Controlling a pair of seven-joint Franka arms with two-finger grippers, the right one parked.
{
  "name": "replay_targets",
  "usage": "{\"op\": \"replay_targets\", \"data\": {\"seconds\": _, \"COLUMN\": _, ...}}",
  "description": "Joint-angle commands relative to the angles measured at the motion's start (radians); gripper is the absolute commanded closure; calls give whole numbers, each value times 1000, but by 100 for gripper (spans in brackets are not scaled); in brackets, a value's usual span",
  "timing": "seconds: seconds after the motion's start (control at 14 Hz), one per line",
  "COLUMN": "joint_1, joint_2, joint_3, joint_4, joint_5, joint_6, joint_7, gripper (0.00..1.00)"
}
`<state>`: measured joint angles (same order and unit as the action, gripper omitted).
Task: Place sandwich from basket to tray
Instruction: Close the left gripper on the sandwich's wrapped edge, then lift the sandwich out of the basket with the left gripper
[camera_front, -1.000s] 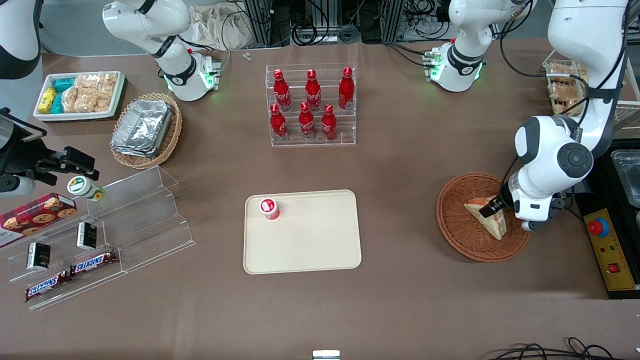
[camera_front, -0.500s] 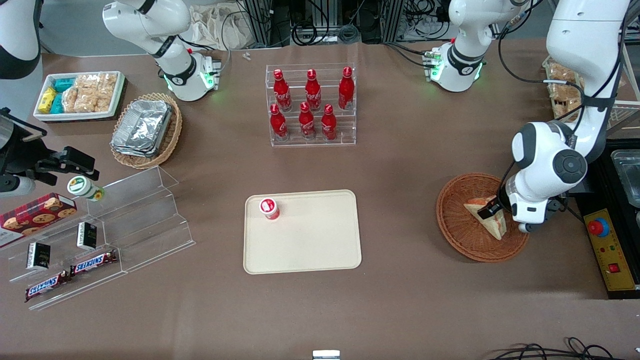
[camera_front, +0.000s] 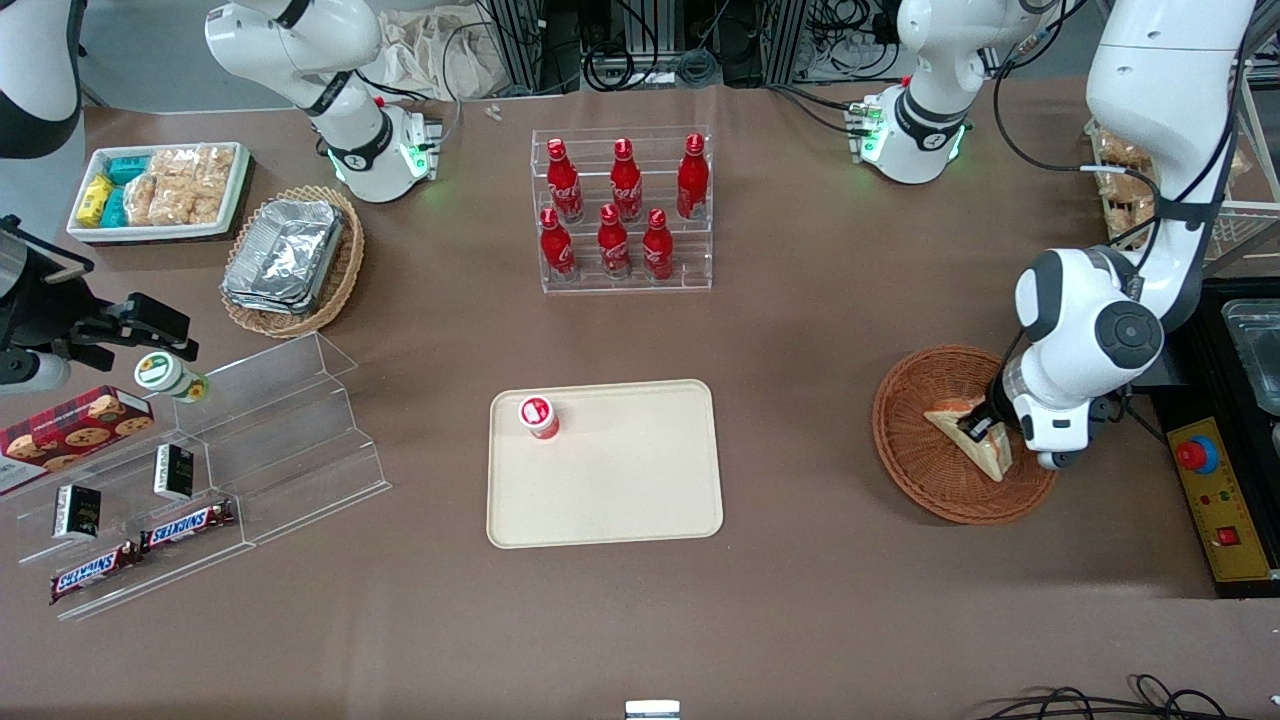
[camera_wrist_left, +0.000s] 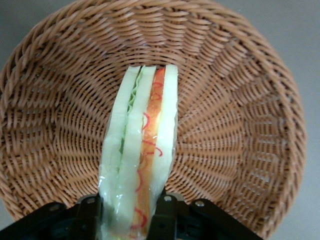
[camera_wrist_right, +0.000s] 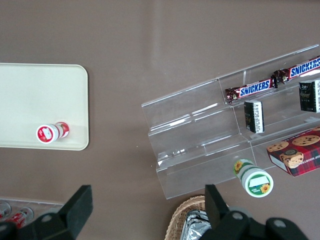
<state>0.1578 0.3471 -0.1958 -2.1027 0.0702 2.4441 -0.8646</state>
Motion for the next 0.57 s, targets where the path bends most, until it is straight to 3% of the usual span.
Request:
{"op": "replay_targets", "data": {"seconds": 0.0, "joint_1": -12, "joint_2": -37, "joint_3": -2, "joint_4": 50, "joint_5": 25, "joint_6": -90, "joint_7": -56, "gripper": 100}}
{"op": "replay_targets", "data": {"seconds": 0.5, "joint_1": -60, "joint_2": -51, "joint_3": -39, "joint_4": 485, "joint_5": 49, "joint_6": -725, "joint_7": -44, "gripper": 100}}
